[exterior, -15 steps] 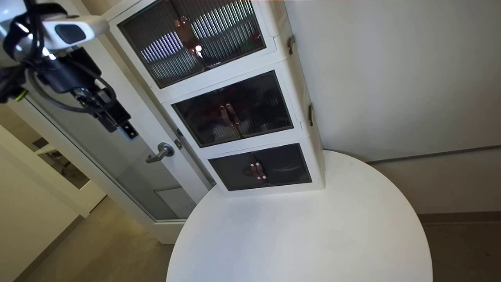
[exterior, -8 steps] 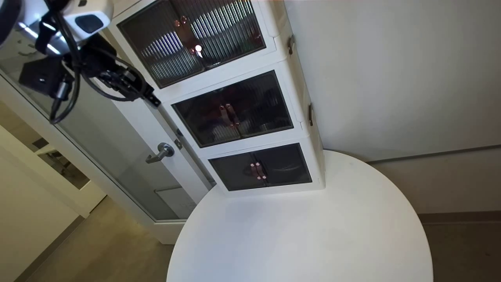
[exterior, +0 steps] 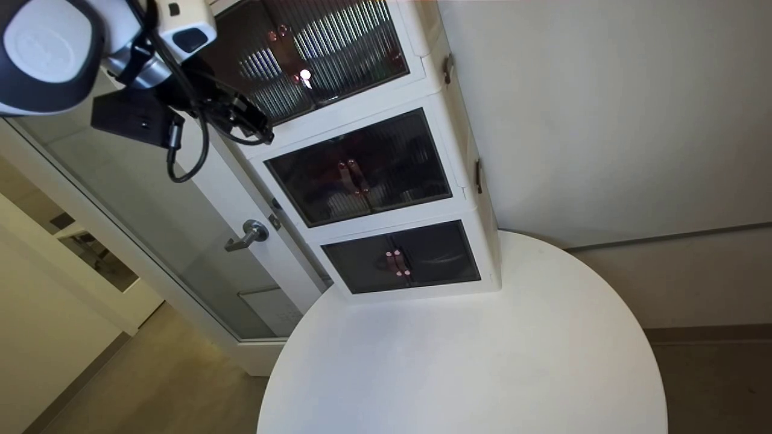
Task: Open the doors of the topmost cabinet
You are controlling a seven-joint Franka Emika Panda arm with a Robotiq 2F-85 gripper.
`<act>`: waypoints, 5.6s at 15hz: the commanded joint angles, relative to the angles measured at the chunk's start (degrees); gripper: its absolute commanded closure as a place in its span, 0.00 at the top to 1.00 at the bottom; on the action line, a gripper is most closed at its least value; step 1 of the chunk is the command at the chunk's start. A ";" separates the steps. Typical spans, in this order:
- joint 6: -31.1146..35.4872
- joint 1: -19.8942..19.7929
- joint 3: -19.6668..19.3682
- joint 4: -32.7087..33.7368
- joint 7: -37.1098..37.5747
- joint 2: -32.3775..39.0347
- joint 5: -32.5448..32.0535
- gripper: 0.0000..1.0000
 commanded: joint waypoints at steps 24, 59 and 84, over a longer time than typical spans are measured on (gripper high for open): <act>-7.27 -5.33 -0.97 15.70 -34.65 6.04 17.07 1.00; 6.78 -6.56 2.67 28.64 -40.89 17.67 23.45 0.23; 1.66 -8.15 1.19 25.99 -38.30 14.93 23.56 0.19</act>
